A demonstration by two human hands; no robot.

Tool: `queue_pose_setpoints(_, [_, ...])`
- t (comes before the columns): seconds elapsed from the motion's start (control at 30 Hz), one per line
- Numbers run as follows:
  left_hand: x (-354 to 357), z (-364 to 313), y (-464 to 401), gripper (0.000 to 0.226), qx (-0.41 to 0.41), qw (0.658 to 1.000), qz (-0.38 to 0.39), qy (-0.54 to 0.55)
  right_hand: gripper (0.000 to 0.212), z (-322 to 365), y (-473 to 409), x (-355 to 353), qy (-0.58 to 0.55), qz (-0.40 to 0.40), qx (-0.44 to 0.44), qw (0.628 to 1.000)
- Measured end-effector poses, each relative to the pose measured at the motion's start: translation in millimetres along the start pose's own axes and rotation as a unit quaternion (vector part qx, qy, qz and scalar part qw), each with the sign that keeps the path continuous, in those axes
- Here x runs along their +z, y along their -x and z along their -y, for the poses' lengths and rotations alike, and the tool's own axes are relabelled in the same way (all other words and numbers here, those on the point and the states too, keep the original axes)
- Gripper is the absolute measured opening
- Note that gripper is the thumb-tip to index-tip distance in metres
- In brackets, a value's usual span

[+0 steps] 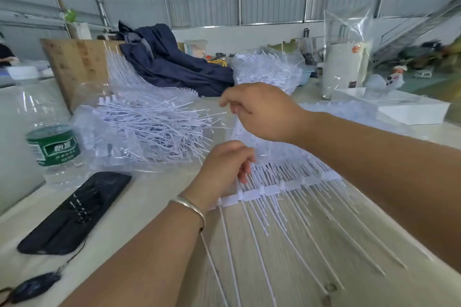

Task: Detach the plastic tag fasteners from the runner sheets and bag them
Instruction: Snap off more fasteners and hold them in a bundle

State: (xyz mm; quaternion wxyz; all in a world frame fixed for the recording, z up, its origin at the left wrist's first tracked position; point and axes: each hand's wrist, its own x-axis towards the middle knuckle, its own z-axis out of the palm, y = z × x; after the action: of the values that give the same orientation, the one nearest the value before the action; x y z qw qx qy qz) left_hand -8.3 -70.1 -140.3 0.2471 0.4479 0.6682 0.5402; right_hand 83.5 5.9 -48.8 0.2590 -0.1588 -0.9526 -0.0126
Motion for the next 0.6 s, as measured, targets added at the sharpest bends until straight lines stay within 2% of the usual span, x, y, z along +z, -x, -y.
queue_pose_setpoints(0.07, [11.1, 4.0, 6.2, 0.016, 0.066, 0.98, 0.056, -0.18, 0.032, -16.6, 24.7, -14.3, 0.0, 0.006, 0.031, 0.999])
queue_pose_setpoints(0.1, [14.3, 5.0, 9.1, 0.012, 0.092, 0.967, 0.065, -0.227, 0.03, -24.8, 35.6, -19.2, -0.017, 0.021, 0.053, 0.998])
queue_pose_setpoints(0.2, [17.4, 4.7, 12.4, 0.008, 0.121, 0.957, 0.109, -0.241, 0.028, -48.0, 63.0, -21.7, -0.096, 0.076, 0.12, 0.985])
queue_pose_setpoints(0.3, [17.7, 5.2, 13.4, 0.02, 0.135, 0.939, 0.122, -0.292, 0.02, -68.8, 91.8, 2.6, -0.063, 0.128, 0.14, 0.98])
queue_pose_setpoints(0.4, [19.8, 6.3, 14.3, 0.022, 0.129, 0.944, 0.127, -0.277, 0.013, -84.0, 117.3, 32.3, -0.03, 0.128, 0.14, 0.981])
queue_pose_setpoints(0.5, [22.5, 8.9, 11.9, 0.021, 0.114, 0.951, 0.132, -0.254, 0.003, -91.2, 120.7, 35.7, -0.112, 0.127, 0.154, 0.973])
queue_pose_setpoints(0.6, [25.8, 10.7, 11.0, 0.018, 0.114, 0.951, 0.113, -0.265, 0.007, -92.1, 119.9, 32.9, -0.112, 0.157, 0.138, 0.971])
